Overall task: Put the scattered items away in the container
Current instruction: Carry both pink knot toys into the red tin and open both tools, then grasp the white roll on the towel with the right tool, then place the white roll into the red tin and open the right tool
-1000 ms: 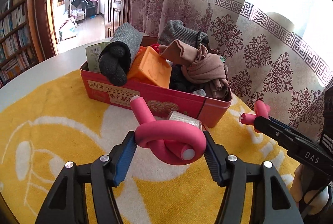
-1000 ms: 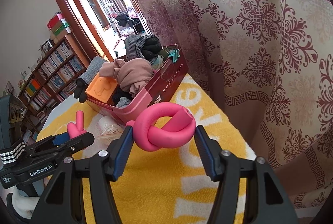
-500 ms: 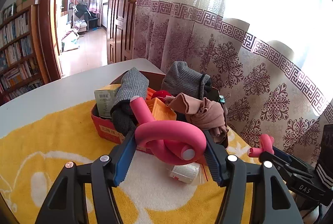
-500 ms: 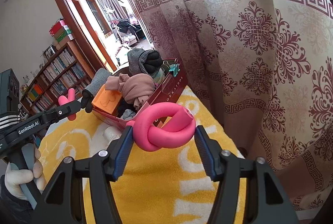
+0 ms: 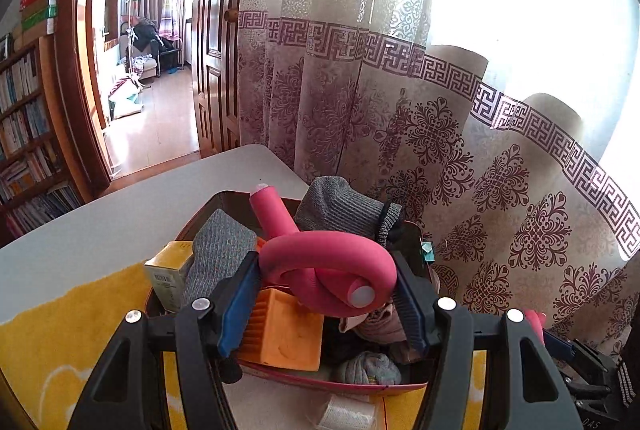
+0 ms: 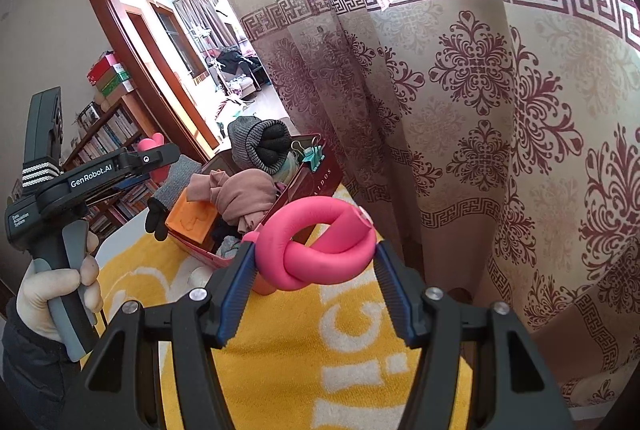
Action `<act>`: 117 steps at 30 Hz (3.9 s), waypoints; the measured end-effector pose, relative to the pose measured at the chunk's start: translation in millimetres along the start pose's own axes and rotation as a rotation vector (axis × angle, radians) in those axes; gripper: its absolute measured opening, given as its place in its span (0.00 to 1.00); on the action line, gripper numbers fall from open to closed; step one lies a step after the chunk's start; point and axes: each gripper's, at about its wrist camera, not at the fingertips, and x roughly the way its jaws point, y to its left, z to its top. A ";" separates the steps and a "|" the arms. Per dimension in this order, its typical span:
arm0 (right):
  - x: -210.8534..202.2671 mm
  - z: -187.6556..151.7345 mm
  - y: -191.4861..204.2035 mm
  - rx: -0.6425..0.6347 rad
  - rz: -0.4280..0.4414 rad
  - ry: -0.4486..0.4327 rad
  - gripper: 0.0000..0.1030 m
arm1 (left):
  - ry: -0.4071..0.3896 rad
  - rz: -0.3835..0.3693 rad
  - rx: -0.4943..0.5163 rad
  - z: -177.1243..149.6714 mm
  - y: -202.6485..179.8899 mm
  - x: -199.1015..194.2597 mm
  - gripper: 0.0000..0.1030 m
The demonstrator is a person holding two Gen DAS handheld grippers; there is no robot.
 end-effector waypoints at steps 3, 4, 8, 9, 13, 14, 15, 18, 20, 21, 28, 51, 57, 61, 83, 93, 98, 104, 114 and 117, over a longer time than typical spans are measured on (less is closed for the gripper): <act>0.6 4.5 0.1 -0.002 -0.001 -0.007 0.62 | 0.004 0.000 0.004 6.3 -2.6 11.2 0.63; 0.7 6.4 0.9 -0.005 -0.001 -0.009 0.62 | 0.004 0.003 0.002 7.8 -2.6 14.5 0.63; 3.2 17.5 8.0 -0.023 0.004 -0.019 0.62 | 0.036 0.009 -0.033 10.3 5.7 28.5 0.63; 3.9 21.0 11.0 -0.031 0.006 -0.023 0.62 | 0.044 0.007 -0.045 9.1 9.0 30.6 0.66; 6.5 37.9 27.1 -0.063 0.031 -0.032 0.62 | 0.040 0.007 -0.077 1.5 21.9 28.2 0.72; 8.1 42.6 31.4 -0.069 0.038 -0.032 0.62 | 0.037 0.002 -0.087 -0.4 25.2 25.6 0.72; 9.5 47.4 35.9 -0.076 0.043 -0.035 0.62 | 0.030 -0.001 -0.096 -2.1 28.6 22.4 0.72; 16.1 60.1 52.6 -0.115 0.038 -0.052 0.62 | 0.020 -0.004 -0.112 -7.6 36.5 13.3 0.72; 24.4 66.7 63.4 -0.135 0.040 -0.049 0.62 | 0.022 0.001 -0.112 -11.4 40.2 8.9 0.72; 29.8 69.2 68.4 -0.145 0.040 -0.045 0.62 | 0.021 0.006 -0.112 -13.5 42.1 6.5 0.72; 70.7 76.3 94.8 -0.194 0.015 0.002 0.62 | 0.019 0.040 -0.155 -34.6 65.3 -6.8 0.81; 47.8 -8.2 113.5 -0.382 0.232 0.157 0.75 | 0.037 0.038 -0.303 -71.8 107.1 -29.1 0.81; 64.7 -29.9 114.5 -0.426 0.215 0.242 0.64 | 0.043 0.027 -0.300 -79.3 100.6 -36.4 0.81; 79.8 -29.7 116.6 -0.435 0.178 0.257 0.64 | 0.049 0.020 -0.296 -84.5 97.9 -40.1 0.81; 110.1 -35.8 131.8 -0.470 0.088 0.306 0.40 | 0.061 -0.008 -0.373 -101.5 117.9 -38.1 0.81; 64.5 18.8 151.0 -0.412 0.117 0.108 0.40 | 0.053 0.029 -0.343 -101.7 114.7 -39.1 0.81; 82.0 57.1 148.5 -0.354 0.025 0.054 0.40 | 0.052 0.048 -0.309 -102.4 109.3 -39.3 0.81; 120.2 77.6 140.3 -0.342 -0.064 0.089 0.42 | 0.061 0.052 -0.272 -102.6 101.8 -36.0 0.81; 108.5 64.3 126.3 -0.298 -0.072 0.046 0.76 | 0.046 0.077 -0.224 -102.2 93.0 -35.8 0.81; 96.8 58.0 121.6 -0.283 -0.060 0.046 0.76 | 0.039 0.113 -0.207 -100.6 89.1 -38.6 0.82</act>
